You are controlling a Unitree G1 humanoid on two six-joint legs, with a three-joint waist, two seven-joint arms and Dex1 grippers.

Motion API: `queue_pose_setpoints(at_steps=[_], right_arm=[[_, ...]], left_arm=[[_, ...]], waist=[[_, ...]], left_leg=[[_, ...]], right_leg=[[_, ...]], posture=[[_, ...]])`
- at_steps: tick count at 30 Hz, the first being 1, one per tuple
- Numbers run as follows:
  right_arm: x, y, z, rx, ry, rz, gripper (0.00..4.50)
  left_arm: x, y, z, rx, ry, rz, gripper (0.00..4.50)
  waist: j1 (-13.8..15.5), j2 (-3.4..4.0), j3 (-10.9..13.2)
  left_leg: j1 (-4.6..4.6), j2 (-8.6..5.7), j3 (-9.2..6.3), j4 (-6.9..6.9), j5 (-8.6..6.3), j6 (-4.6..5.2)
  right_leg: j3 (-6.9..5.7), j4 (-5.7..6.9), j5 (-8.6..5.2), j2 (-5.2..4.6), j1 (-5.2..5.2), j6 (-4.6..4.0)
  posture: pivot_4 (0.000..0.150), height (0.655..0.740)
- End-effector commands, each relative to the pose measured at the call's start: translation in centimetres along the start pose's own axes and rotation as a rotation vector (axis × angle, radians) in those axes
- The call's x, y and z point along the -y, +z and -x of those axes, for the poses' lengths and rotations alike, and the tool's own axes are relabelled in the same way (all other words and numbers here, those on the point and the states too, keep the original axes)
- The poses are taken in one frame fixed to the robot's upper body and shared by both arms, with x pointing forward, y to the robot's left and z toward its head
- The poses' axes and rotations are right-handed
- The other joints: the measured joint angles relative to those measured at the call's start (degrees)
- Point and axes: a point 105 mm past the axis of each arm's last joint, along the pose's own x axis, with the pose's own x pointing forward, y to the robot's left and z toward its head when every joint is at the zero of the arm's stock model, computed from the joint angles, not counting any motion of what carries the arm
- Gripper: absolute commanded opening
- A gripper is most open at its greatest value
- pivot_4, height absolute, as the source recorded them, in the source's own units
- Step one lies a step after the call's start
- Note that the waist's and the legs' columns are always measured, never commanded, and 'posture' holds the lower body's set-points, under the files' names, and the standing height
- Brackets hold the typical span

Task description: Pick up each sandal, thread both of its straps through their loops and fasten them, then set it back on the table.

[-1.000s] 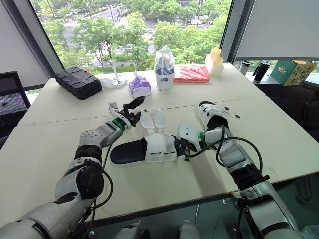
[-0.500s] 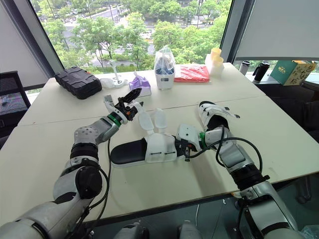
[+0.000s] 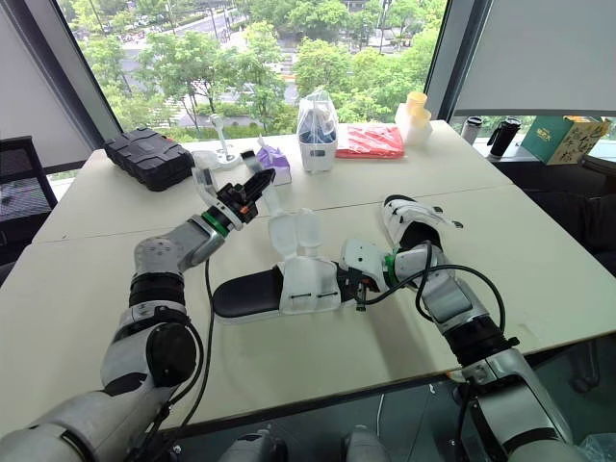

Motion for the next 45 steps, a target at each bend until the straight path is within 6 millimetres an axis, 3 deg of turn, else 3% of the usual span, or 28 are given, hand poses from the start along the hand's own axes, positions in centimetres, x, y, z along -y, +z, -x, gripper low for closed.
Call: queue_pose_setpoints(at_steps=[1, 4, 7, 12, 16, 20, 26, 28, 30, 33, 38, 43, 45], right_arm=[[0.4, 0.4, 0.0, -0.001, -0.006, 0.022, 0.0], [0.5, 0.4, -0.1, -0.001, -0.005, 0.025, 0.0], [0.6, 0.6, -0.2, 0.002, -0.006, 0.028, 0.0], [0.6, 0.5, -0.3, 0.0, -0.003, 0.03, 0.0], [0.5, 0.4, -0.4, 0.0, 0.001, 0.031, 0.0], [0.5, 0.3, -0.5, -0.006, 0.004, 0.032, 0.0], [0.7, 0.1, -0.6, -0.012, -0.001, 0.038, 0.0], [0.6, 0.0, -0.6, -0.014, 0.001, 0.041, 0.0], [0.6, -0.1, -0.7, -0.017, 0.005, 0.044, 0.0], [0.6, -0.1, -0.8, -0.016, 0.006, 0.047, 0.0], [0.6, -0.1, -0.9, -0.021, 0.013, 0.057, 0.0], [0.7, -0.1, -0.9, -0.021, 0.016, 0.06, 0.0], [0.7, 0.0, -0.9, -0.021, 0.019, 0.062, 0.0]], left_arm=[[4.6, -4.0, 0.3, -0.276, -0.182, -0.364, 0.04], [5.9, -8.6, 2.4, -0.559, -0.326, -0.674, 0.04], [5.3, -11.1, 4.5, -0.761, -0.435, -1.003, 0.04], [4.1, -13.4, 6.7, -0.953, -0.695, -1.433, 0.04], [2.9, -14.0, 7.8, -1.023, -0.845, -1.613, 0.04], [1.4, -14.4, 9.1, -1.065, -1.026, -1.779, 1.29], [0.4, -13.1, 10.1, -1.048, -1.126, -1.975, 4.45], [0.4, -12.3, 10.8, -1.035, -1.123, -2.004, 4.45], [1.0, -11.2, 10.1, -0.93, -1.034, -2.023, 4.45], [2.2, -8.4, 8.1, -0.76, -0.668, -1.823, 4.45], [3.9, -6.0, 8.3, -0.655, -0.251, -1.14, 4.45], [4.8, -7.4, 11.7, -0.777, -0.148, -0.705, 4.45], [4.7, -9.0, 13.5, -0.774, -0.065, -0.436, 4.45]], waist=[[-0.17, 0.01, 0.0], [-0.05, 0.02, 0.0], [0.12, 0.04, -0.01], [0.26, 0.09, -0.03], [0.25, 0.09, -0.03], [0.27, 0.09, -0.03], [0.24, 0.09, -0.03], [0.19, 0.1, -0.02], [0.22, 0.1, -0.02], [0.15, 0.09, -0.01], [-0.2, 0.1, 0.02], [-0.35, 0.13, 0.07], [-0.28, 0.14, 0.07]], left_leg=[[0.0, 0.0, 0.02, -0.09, 0.0, 0.0], [0.03, 0.0, 0.07, -0.47, 0.12, -0.2], [0.04, 0.04, 0.05, -0.65, 0.18, -0.3], [0.02, 0.19, 0.09, -0.74, 0.19, -0.28], [-0.01, 0.21, 0.1, -0.76, 0.18, -0.26], [-0.02, 0.25, 0.09, -0.77, 0.18, -0.23], [-0.02, 0.25, 0.1, -0.76, 0.18, -0.2], [-0.02, 0.26, 0.09, -0.76, 0.17, -0.19], [-0.02, 0.26, 0.09, -0.76, 0.17, -0.18], [-0.02, 0.26, 0.08, -0.73, 0.17, -0.16], [-0.01, 0.26, 0.03, -0.71, 0.14, -0.11], [0.03, 0.31, -0.05, -0.73, 0.14, -0.11], [0.03, 0.31, -0.05, -0.71, 0.14, -0.11]], right_leg=[[0.03, -0.03, 0.0, 0.0, -0.02, 0.0], [0.14, -0.17, 0.0, 0.0, -0.13, -0.04], [0.14, -0.28, 0.02, 0.02, -0.16, -0.19], [0.12, -0.75, -0.03, 0.04, -0.1, -0.56], [0.12, -0.81, -0.03, -0.01, -0.1, -0.58], [0.11, -0.81, -0.03, -0.01, -0.12, -0.58], [0.08, -0.8, -0.02, -0.02, -0.12, -0.57], [0.08, -0.8, -0.02, -0.01, -0.13, -0.56], [0.07, -0.79, -0.01, 0.01, -0.14, -0.56], [0.04, -0.76, 0.01, 0.06, -0.12, -0.51], [0.03, -0.55, 0.02, 0.22, -0.14, -0.23], [0.02, -0.5, 0.01, 0.32, -0.14, -0.23], [0.02, -0.51, 0.01, 0.32, -0.12, -0.24]], posture=[[0.15, 0.74], [0.15, 0.74], [0.15, 0.74], [0.15, 0.74], [0.15, 0.74], [0.15, 0.74], [0.15, 0.74], [0.15, 0.74], [0.15, 0.74], [0.15, 0.74], [0.15, 0.74], [0.15, 0.74], [0.15, 0.74]])
